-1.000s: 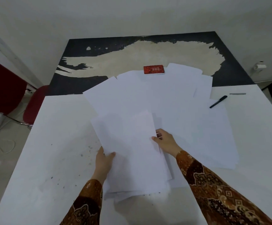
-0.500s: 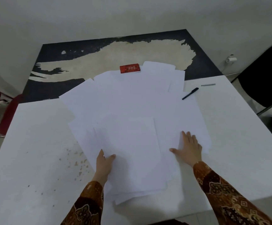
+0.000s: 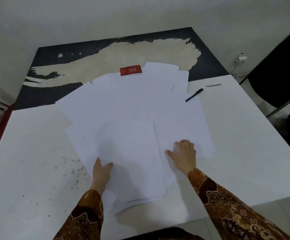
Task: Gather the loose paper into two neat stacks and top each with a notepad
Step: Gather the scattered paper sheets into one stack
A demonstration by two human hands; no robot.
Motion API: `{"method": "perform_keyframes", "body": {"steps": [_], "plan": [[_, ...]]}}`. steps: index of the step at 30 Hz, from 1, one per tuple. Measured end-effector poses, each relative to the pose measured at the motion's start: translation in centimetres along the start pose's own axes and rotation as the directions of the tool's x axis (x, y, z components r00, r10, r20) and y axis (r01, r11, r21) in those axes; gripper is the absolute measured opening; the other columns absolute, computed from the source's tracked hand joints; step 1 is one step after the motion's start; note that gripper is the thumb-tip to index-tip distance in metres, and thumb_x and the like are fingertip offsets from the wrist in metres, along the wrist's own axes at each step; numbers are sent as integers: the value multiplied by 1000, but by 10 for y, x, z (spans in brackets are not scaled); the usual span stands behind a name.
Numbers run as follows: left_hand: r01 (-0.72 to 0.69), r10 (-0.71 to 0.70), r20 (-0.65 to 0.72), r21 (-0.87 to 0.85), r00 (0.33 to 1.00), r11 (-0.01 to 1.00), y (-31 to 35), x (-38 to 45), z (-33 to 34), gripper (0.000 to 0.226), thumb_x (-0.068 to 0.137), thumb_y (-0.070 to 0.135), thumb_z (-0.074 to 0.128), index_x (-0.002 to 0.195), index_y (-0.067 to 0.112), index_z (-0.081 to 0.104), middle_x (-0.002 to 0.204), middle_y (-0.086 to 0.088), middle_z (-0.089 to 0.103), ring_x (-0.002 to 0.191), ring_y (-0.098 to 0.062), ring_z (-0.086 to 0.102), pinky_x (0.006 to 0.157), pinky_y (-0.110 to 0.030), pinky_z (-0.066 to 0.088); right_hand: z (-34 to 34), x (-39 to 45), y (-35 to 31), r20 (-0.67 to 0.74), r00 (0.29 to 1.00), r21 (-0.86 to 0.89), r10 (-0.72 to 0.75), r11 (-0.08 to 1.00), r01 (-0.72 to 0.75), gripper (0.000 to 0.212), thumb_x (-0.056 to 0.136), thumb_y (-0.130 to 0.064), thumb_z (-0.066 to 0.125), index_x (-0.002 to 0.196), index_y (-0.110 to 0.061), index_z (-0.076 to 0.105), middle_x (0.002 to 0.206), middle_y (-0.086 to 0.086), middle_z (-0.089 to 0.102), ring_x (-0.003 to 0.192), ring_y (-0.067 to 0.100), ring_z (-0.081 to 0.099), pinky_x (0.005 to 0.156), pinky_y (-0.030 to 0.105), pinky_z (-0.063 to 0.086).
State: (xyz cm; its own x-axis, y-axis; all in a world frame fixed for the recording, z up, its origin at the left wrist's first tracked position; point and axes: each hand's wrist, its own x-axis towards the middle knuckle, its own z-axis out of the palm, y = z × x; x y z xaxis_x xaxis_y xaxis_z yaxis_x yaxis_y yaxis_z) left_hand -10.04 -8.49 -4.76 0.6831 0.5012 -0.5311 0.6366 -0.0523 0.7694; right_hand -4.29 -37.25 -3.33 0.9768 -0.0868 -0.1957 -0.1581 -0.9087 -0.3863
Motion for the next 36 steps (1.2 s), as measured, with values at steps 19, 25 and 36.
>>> {"method": "perform_keyframes", "body": {"steps": [19, 25, 36], "plan": [[-46, 50, 63, -61, 997, 997, -3, -10, -13, 43, 89, 19, 64, 127, 5, 48, 122, -11, 58, 111, -32, 56, 98, -48, 48, -47, 47, -1, -108, 967, 551, 230, 823, -135, 22, 94, -12, 51, 113, -2, 56, 106, 6, 55, 101, 20, 50, 87, 30, 37], [-75, 78, 42, -87, 996, 993, 2, -19, -13, 38, 92, 13, 59, 127, 3, 49, 124, -13, 57, 112, -33, 56, 97, -46, 47, -59, 59, 21, -304, 824, 777, 478, 625, -77, 9, 92, -13, 52, 93, -6, 57, 88, 7, 57, 84, 24, 55, 78, 33, 45], [-22, 24, 15, -89, 1000, 996, 4, -18, -9, 5, 96, 13, 46, 98, 12, 50, 90, -2, 56, 84, -30, 54, 75, -36, 42, -13, 37, 13, 33, 950, 778, 311, 588, -219, 26, 91, -22, 51, 113, -9, 54, 109, 11, 61, 95, 25, 59, 89, 36, 47]]}}
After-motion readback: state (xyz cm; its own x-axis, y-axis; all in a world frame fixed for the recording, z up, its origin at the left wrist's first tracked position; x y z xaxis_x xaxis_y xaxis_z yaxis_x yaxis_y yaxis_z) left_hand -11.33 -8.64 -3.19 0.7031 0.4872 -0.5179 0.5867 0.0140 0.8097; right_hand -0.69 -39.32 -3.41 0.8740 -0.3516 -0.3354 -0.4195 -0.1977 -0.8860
